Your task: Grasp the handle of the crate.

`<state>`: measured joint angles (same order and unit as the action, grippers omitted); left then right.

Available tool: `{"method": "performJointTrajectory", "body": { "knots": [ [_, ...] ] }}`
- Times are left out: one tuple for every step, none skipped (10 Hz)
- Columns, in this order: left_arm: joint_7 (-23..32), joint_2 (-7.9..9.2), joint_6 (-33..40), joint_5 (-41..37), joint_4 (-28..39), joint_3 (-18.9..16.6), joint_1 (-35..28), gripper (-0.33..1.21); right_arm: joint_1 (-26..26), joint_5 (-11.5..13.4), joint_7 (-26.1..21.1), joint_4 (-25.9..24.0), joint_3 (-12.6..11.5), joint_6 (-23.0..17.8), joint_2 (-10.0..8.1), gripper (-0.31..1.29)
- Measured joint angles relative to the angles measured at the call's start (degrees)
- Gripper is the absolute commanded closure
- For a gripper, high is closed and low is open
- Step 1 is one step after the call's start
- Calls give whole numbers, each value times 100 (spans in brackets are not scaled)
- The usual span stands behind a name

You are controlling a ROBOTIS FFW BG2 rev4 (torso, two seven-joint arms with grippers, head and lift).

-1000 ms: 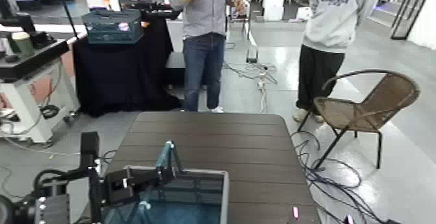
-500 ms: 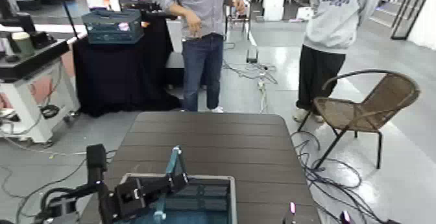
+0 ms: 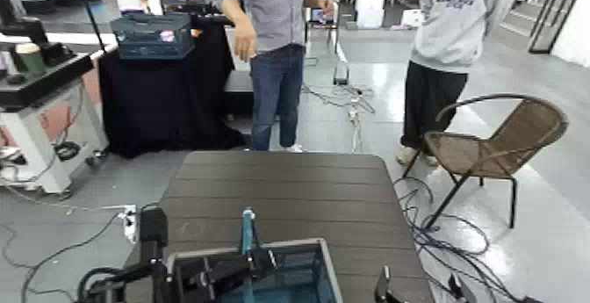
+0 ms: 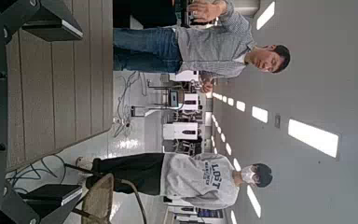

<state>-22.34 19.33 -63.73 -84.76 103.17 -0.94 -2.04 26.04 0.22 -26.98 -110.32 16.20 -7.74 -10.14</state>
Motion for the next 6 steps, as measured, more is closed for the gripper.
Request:
{"method": "performJointTrajectory", "body": {
  "knots": [
    [-37,34,-37,-116,-33,95,1,120,-33,-53,28,-12,30,68,-29,15],
    [-89,63,-57,-198,-80,202,11,120,-58,-105,78,-15,40,130,-39,15],
    [-138,85,-83,-239,-123,300,45,120,-69,-145,102,-16,42,176,-45,15],
    [-178,114,-127,-264,-163,388,91,120,-77,-174,123,-16,43,219,-56,15],
    [-252,151,-162,-275,-216,491,151,120,-92,-210,157,-20,48,272,-69,15],
    [-302,175,-172,-277,-256,572,205,120,-104,-248,168,-23,53,320,-82,15]
  ]
}}
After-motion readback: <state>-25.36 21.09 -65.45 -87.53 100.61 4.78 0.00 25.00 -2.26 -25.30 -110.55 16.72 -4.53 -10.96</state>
